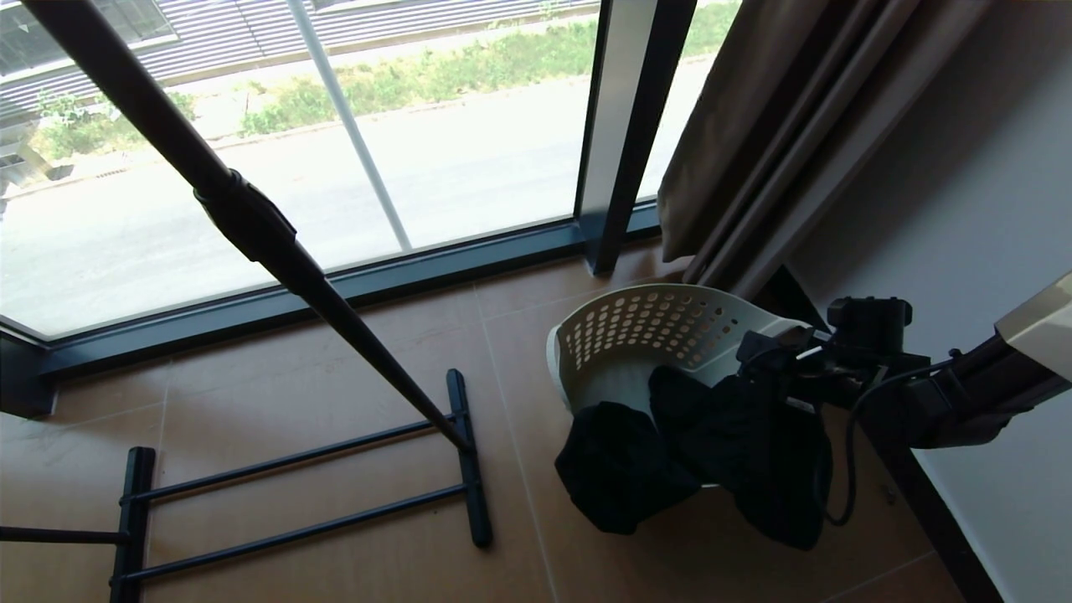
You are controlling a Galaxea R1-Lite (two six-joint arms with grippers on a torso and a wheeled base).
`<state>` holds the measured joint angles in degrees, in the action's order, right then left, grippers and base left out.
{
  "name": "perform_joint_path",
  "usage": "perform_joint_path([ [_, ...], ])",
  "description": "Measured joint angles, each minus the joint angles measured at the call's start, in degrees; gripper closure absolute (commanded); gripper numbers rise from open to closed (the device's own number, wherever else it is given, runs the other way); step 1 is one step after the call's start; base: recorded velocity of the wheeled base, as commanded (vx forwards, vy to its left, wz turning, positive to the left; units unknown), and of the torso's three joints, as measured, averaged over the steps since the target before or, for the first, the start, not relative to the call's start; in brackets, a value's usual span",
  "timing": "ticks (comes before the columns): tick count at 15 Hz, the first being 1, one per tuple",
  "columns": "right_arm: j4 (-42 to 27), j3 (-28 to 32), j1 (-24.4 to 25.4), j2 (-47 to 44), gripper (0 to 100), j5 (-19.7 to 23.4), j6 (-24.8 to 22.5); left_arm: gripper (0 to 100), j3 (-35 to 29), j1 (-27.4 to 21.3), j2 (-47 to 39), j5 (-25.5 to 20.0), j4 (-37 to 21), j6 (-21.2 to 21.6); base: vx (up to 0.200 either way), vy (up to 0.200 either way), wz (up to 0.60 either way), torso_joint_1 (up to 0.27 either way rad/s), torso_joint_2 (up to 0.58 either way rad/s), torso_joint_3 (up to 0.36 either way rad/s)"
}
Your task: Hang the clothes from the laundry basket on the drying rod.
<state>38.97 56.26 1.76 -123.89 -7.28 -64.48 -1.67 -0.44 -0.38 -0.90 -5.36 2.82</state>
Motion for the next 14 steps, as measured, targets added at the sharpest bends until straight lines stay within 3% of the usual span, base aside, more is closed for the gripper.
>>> perform_joint_path([
  [5,-4.8,-8.6,2.7,12.5,100,-0.4,3.8,0,0.0,0.0,0.0,0.0,0.0,0.0,0.0,0.0,0.0,0.0,0.0,0.0],
  [7,-13.3,-11.3,4.4,22.8,100,-1.0,5.7,0,0.0,0.0,0.0,-0.1,0.0,0.1,0.0,0.0,0.0,0.0,0.0,0.0],
  [9,-26.8,-11.9,6.2,34.4,100,-1.4,8.9,0,0.0,-0.1,0.0,-0.2,0.0,0.2,0.0,0.0,0.0,-0.001,0.0,0.035],
  [11,-38.9,-11.5,8.3,44.8,100,-1.3,16.5,0,0.1,-0.1,0.0,-0.2,0.0,0.2,0.0,0.0,0.0,0.002,0.0,0.144],
  [14,-42.5,-13.5,10.2,53.4,100,2.0,28.7,0,0.1,-0.1,0.0,-0.2,0.0,0.2,0.0,0.0,0.0,-0.004,0.0,0.18],
])
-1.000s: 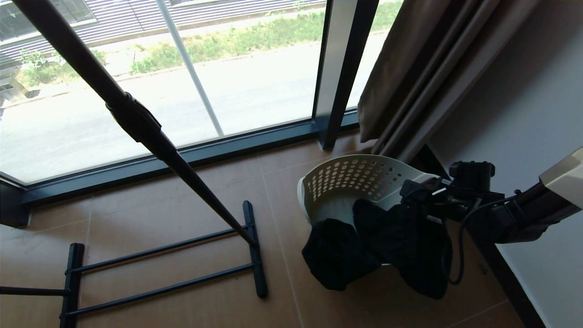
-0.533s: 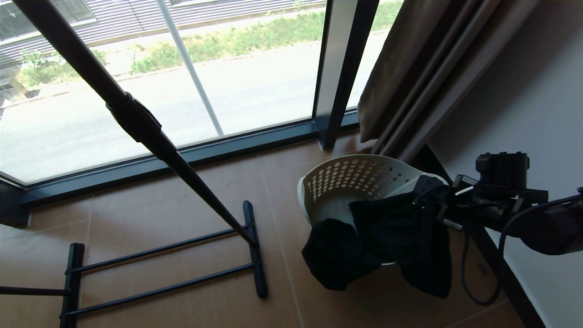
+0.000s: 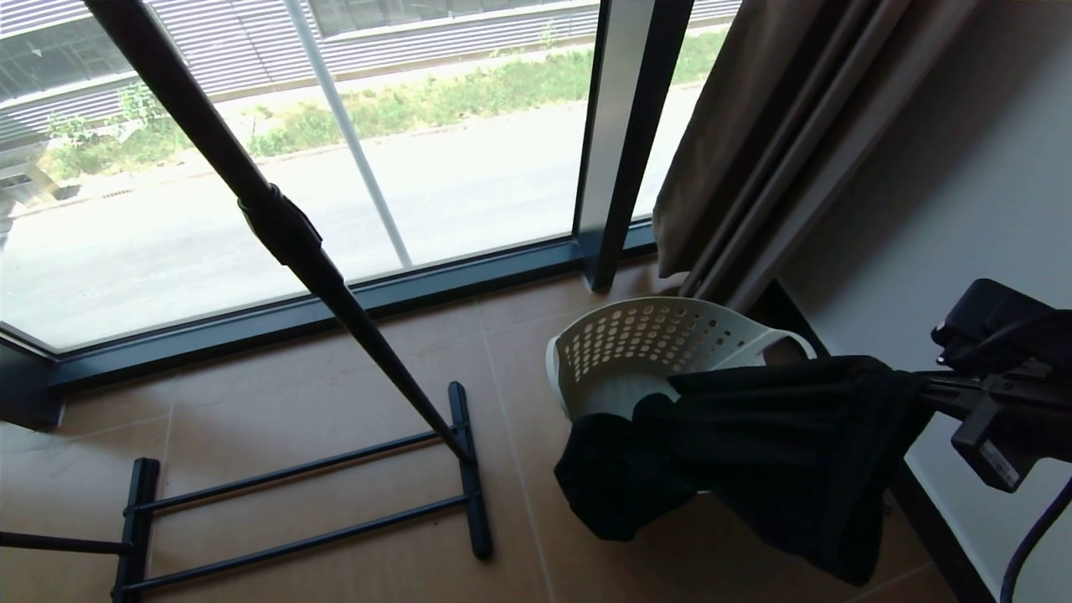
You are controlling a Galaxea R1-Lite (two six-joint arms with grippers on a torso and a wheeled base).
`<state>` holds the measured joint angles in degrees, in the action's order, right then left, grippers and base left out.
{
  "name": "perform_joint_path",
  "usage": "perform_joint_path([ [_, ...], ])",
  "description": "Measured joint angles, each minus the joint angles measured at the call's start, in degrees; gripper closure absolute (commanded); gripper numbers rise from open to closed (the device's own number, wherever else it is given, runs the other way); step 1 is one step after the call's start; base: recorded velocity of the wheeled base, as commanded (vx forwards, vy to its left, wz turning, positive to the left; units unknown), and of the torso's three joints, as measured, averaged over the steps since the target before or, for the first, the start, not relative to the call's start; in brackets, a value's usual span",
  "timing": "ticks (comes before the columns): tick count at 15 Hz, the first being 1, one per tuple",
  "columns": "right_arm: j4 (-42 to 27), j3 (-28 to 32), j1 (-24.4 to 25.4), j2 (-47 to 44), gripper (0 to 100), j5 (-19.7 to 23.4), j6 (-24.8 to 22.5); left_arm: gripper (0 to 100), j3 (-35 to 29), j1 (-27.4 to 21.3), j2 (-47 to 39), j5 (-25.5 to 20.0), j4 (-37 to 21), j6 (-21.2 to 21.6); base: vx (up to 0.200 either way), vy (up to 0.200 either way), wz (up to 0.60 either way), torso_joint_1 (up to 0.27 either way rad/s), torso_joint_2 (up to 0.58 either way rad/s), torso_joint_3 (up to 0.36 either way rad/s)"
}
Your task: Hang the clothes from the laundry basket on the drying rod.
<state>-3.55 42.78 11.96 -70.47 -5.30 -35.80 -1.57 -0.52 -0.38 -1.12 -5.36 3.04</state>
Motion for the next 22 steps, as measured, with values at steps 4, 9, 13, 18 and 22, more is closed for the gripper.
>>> perform_joint_path([
  [4,0.0,-4.4,0.2,5.5,100,0.3,9.7,0,0.0,0.0,0.0,0.0,0.0,0.2,0.0,0.0,0.0,0.005,0.0,0.2],
  [9,0.1,-6.0,0.2,7.8,100,0.3,10.4,0,0.0,0.0,0.0,0.0,0.0,0.7,0.0,0.0,0.0,0.02,-0.13,0.088],
  [13,0.2,-6.0,0.2,8.0,100,0.3,10.4,0,0.0,0.0,0.0,-0.2,0.0,1.3,0.0,0.0,0.0,0.101,-0.44,-0.129],
  [18,0.1,-6.2,0.2,8.0,100,0.3,10.4,0,0.0,0.0,0.0,-0.2,-0.1,1.3,0.0,0.0,0.0,0.142,-0.49,-0.151],
  [22,0.0,-6.7,0.2,8.0,100,0.1,10.4,0,0.0,0.0,0.0,-0.1,-0.1,1.3,0.0,0.0,0.0,0.183,-0.53,-0.151],
])
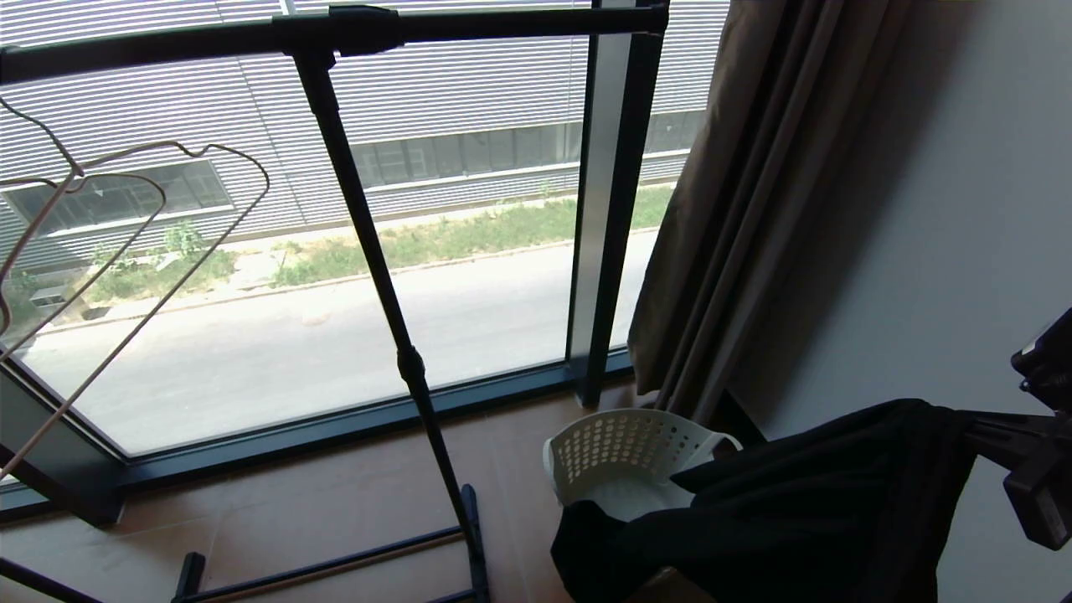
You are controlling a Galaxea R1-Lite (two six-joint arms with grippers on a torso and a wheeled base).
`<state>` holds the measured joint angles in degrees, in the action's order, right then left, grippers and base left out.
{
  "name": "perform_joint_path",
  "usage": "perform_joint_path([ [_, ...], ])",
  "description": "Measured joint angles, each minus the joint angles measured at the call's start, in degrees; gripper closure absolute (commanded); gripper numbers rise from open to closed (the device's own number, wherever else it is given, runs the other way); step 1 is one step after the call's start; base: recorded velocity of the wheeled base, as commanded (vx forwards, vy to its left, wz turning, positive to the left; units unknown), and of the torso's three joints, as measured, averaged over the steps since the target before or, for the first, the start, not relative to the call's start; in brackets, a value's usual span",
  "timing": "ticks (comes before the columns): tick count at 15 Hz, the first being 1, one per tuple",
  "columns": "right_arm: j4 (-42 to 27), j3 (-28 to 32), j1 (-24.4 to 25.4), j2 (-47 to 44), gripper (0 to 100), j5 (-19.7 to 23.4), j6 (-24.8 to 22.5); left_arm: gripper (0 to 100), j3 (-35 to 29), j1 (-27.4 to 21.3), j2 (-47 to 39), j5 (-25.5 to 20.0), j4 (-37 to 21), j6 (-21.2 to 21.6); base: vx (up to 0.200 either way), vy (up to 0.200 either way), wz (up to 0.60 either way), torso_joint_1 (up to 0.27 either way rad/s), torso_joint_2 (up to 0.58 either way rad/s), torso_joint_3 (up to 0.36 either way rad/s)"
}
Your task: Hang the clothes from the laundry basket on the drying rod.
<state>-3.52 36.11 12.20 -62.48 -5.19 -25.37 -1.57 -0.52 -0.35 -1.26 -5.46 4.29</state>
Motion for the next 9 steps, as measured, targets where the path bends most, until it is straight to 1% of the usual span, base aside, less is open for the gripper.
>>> perform_joint_path([
  [3,0.0,-0.3,0.0,0.0,100,0.0,0.0,0,0.0,0.0,0.0,0.0,0.0,0.0,0.0,0.0,0.0,0.211,-0.56,-0.149],
  [7,0.0,-0.3,0.0,0.2,100,0.0,0.0,0,0.0,0.0,0.0,0.0,0.0,0.0,0.0,0.0,0.0,0.24,-0.6,-0.163],
  [9,0.0,-0.5,0.0,0.3,100,0.0,-0.1,0,0.0,0.0,0.0,0.0,0.0,0.0,0.0,0.0,0.0,0.19,-0.49,-0.186],
])
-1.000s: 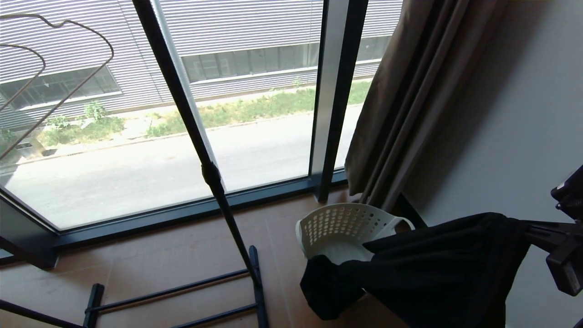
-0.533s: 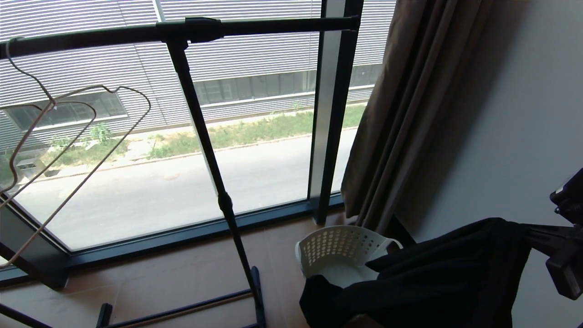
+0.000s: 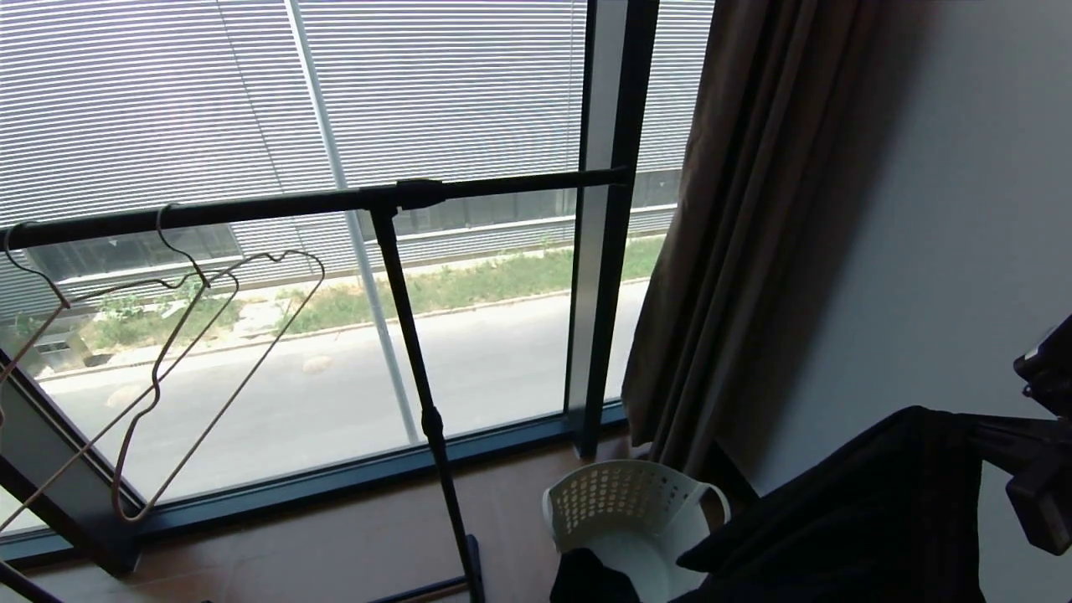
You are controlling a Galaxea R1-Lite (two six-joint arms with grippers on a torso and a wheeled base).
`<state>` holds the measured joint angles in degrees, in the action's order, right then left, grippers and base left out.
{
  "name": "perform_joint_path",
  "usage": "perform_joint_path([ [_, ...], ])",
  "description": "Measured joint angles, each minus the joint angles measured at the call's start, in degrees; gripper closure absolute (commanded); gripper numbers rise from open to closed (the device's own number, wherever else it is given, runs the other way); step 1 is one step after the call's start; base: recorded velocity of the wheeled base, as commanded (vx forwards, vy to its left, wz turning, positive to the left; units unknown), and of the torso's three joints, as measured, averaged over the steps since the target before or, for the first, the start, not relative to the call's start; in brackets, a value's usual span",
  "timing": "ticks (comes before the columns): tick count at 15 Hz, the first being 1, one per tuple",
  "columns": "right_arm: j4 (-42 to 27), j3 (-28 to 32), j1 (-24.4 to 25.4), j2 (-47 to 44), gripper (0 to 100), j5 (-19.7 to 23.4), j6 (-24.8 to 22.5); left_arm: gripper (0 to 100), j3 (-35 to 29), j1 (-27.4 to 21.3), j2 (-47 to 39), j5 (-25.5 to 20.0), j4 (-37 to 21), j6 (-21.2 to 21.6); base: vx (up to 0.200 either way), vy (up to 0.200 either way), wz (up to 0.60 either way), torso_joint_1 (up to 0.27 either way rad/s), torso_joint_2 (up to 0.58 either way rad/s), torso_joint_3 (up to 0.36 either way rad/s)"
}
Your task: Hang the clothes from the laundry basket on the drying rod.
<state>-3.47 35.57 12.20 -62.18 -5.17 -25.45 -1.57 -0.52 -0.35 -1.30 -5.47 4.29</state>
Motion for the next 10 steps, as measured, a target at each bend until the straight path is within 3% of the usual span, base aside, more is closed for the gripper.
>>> perform_joint_path([
  [6,0.0,-0.9,0.0,1.7,100,0.0,-0.3,0,0.0,0.0,0.0,0.0,0.0,0.0,0.0,0.0,0.0,0.163,-0.37,-0.195],
  [10,0.1,-1.6,0.2,3.7,100,0.3,-1.0,0,0.0,0.1,0.0,0.2,0.1,-1.3,0.0,0.0,0.0,0.0,0.0,0.0],
])
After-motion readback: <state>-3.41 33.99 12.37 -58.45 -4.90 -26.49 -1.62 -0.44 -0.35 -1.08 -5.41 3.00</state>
